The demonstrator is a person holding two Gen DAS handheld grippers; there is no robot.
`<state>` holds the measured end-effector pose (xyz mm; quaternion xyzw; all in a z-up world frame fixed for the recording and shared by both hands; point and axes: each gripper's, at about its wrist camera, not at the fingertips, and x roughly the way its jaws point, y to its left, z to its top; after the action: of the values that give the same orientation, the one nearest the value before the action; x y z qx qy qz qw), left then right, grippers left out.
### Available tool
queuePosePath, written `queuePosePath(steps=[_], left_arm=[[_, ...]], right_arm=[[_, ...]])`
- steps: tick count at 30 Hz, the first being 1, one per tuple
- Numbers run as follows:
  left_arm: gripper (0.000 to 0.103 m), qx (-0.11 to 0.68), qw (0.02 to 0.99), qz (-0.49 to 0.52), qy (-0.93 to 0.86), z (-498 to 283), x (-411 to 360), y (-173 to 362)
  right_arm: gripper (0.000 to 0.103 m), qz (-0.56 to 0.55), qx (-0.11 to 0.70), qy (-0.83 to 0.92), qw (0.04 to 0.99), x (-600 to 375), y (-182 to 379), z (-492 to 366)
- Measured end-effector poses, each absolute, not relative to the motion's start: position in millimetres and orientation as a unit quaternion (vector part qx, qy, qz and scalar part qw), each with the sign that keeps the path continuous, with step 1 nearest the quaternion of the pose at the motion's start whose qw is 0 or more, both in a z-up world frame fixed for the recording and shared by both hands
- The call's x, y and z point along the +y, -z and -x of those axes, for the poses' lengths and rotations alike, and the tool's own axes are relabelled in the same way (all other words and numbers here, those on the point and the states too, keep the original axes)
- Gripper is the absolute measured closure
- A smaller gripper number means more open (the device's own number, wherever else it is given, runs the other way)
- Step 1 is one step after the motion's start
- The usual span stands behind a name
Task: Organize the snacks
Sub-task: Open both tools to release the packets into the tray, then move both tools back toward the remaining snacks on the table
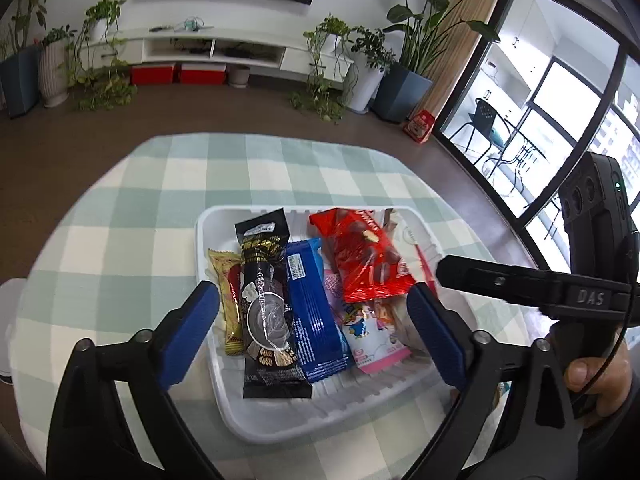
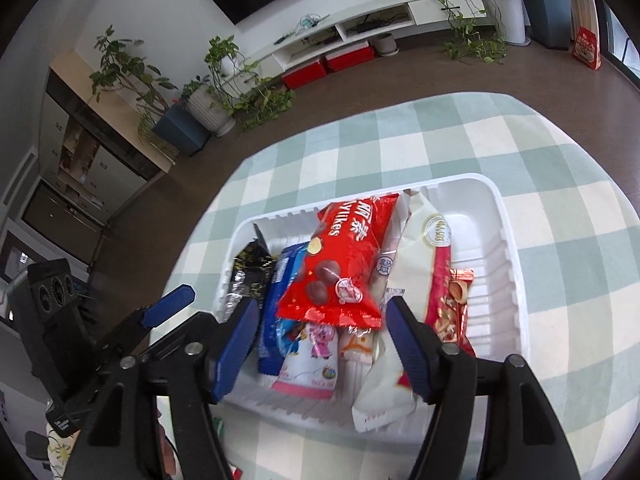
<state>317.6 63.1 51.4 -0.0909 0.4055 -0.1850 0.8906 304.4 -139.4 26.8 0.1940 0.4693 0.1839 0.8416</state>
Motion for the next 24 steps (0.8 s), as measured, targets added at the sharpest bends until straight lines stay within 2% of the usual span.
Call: queuePosePath(steps=[2, 9, 16, 19, 24], left_arm=[[0.0, 0.394, 0.895, 0.091, 0.188, -305.9, 63.7, -63.0], [0.0, 0.335, 0.919, 0.062, 0.2, -242.0, 63.5, -94.2], [0.0, 0.314, 0.93, 0.046, 0.188, -157.8, 63.7, -86.8], [0.0, 0.316, 0.93, 0.058, 0.178, -122.3, 66.2, -70.7], [0.0, 0.361, 0.911, 0.109, 0.165, -75.6, 73.3, -38.3]], right_arm=[[0.021, -0.214, 0.455, -0.198, 0.841, -147.8, -36.3, -291.7], [0.0, -0.35, 0.384, -0.272, 0.81, -192.3, -58.2, -235.2], [0.0, -0.482, 0.294, -0.33, 0.756, -241.0, -43.4, -163.7], [0.0, -0.488, 0.267, -0.328, 0.763, -248.8, -32.4, -129.6], [0.0, -0.474, 0.274, -0.319, 0.774, -251.0, -13.8, -87.9]])
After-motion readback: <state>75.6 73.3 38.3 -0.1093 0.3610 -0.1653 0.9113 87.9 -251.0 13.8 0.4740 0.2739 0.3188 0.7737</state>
